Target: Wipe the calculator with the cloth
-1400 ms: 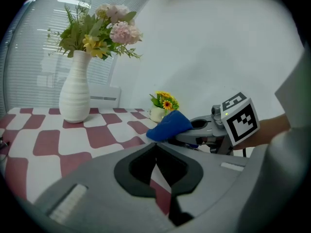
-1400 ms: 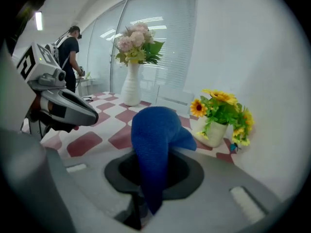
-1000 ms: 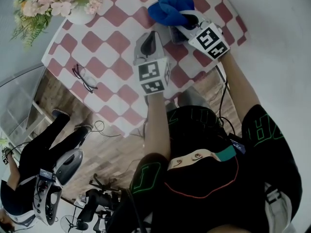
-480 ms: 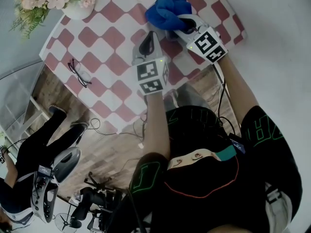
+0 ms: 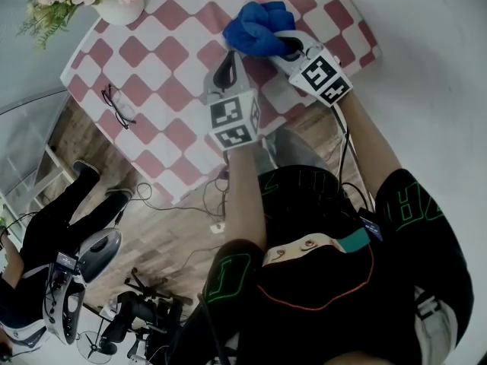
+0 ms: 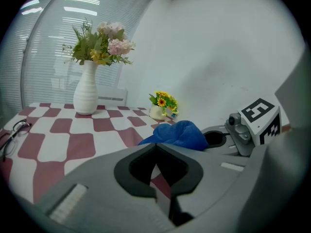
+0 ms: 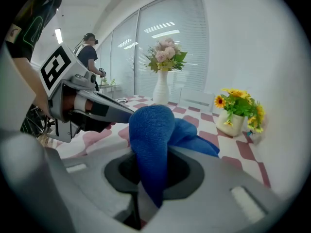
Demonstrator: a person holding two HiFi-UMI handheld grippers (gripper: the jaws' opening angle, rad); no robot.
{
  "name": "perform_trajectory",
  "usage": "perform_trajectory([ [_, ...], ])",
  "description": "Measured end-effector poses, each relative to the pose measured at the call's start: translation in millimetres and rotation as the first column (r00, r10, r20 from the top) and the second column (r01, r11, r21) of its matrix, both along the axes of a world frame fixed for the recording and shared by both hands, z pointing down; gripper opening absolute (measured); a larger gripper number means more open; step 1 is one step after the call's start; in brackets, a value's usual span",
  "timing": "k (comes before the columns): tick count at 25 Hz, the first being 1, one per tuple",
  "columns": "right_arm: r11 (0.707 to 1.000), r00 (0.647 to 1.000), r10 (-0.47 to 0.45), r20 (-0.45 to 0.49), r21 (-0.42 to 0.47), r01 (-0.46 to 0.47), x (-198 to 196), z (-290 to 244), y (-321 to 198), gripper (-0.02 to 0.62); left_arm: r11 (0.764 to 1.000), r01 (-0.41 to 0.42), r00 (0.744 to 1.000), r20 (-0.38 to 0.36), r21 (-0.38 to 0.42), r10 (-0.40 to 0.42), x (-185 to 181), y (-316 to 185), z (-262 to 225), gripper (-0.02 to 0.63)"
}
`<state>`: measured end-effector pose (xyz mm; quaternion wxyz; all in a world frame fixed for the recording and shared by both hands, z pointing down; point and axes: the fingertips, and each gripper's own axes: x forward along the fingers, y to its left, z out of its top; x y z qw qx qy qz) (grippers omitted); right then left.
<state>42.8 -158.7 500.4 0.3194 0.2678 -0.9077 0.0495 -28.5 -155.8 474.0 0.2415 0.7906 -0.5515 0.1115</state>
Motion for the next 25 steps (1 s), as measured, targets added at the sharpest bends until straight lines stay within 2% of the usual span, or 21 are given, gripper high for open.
perform_trajectory([
  [6, 0.999, 1.0, -0.023, 0.013, -0.023, 0.023, -0.8, -0.5, 20.7, 0.081, 0.999, 0.037, 0.999, 0.004, 0.011, -0.037, 2.3, 13.8, -3.9, 0.011],
  [13, 0.991, 0.996, -0.084, 0.035, -0.103, 0.088, 0.5, -2.3, 54.1, 0.081, 0.995, 0.092, 0.996, 0.01, 0.04, -0.092, 4.0, 29.7, -13.5, 0.011],
  [16, 0.991, 0.993, -0.041, 0.11, -0.125, 0.054, 5.8, -19.3, 63.7, 0.081, 0.991, 0.117, 0.993, 0.007, 0.06, -0.117, 3.1, 35.0, -22.8, 0.011],
  [20, 0.996, 0.981, 0.039, 0.19, -0.081, -0.024, 20.7, -53.9, 62.7, 0.081, 0.982, 0.144, 0.989, 0.003, 0.12, -0.145, 2.0, 31.4, -47.1, 0.011],
  [25, 0.987, 0.944, 0.163, 0.287, -0.029, -0.161, 60.0, -97.7, 55.0, 0.08, 0.974, 0.115, 0.993, 0.014, 0.197, -0.121, 17.7, 34.0, -82.4, 0.011],
])
